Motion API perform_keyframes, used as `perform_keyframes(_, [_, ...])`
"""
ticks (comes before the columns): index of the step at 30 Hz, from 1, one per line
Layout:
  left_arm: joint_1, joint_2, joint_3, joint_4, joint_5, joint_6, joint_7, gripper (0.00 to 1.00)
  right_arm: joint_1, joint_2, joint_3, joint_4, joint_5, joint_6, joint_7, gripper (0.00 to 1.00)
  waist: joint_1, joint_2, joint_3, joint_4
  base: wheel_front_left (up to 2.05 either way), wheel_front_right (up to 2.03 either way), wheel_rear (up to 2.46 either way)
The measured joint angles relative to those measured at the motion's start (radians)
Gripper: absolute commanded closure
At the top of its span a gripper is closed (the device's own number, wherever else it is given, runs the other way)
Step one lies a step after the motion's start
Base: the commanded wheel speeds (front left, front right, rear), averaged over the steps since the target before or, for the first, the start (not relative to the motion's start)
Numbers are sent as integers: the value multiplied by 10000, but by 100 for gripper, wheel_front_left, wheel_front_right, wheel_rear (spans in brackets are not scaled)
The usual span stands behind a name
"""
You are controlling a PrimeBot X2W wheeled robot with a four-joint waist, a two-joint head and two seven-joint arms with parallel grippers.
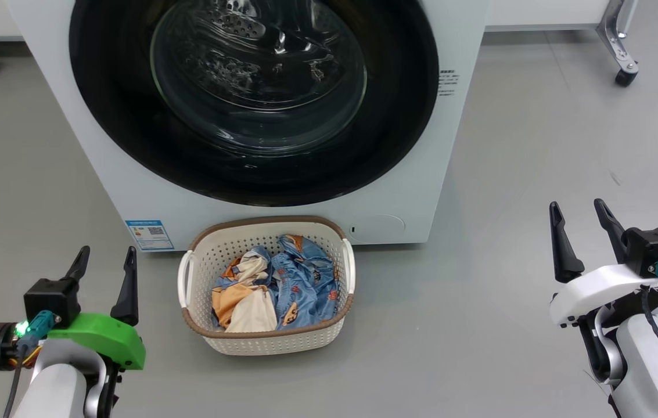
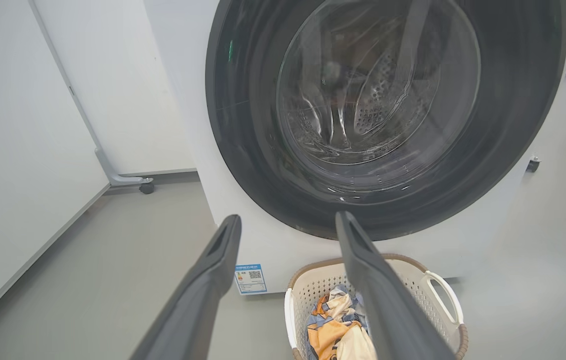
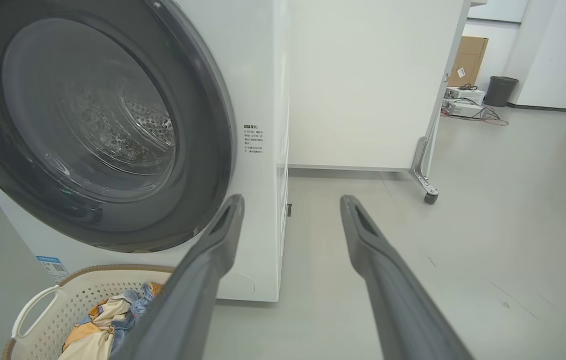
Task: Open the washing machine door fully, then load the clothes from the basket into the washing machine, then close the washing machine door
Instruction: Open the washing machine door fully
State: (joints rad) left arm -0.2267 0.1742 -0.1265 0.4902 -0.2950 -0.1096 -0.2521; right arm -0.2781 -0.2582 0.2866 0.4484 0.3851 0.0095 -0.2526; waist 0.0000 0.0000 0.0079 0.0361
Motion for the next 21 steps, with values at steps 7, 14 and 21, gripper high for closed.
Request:
perform_keyframes(7, [-42,-52,173,-142,2,-13,0,0,0,-2,-86,-40,-2,0,0,0,0,0,75,9,70,70,-141])
perform_keyframes(14, [-54,-48,224,-318,82,-44,0,0,0,-2,-127,-69,-8,2,0,0,0,0,180,10,54,54,-107])
perform_keyframes(21, [-55,-56,257,-504,224,-52,0,0,-2,-4,-182,-142,-86,2,0,0,0,0,251,11,37,37,-74])
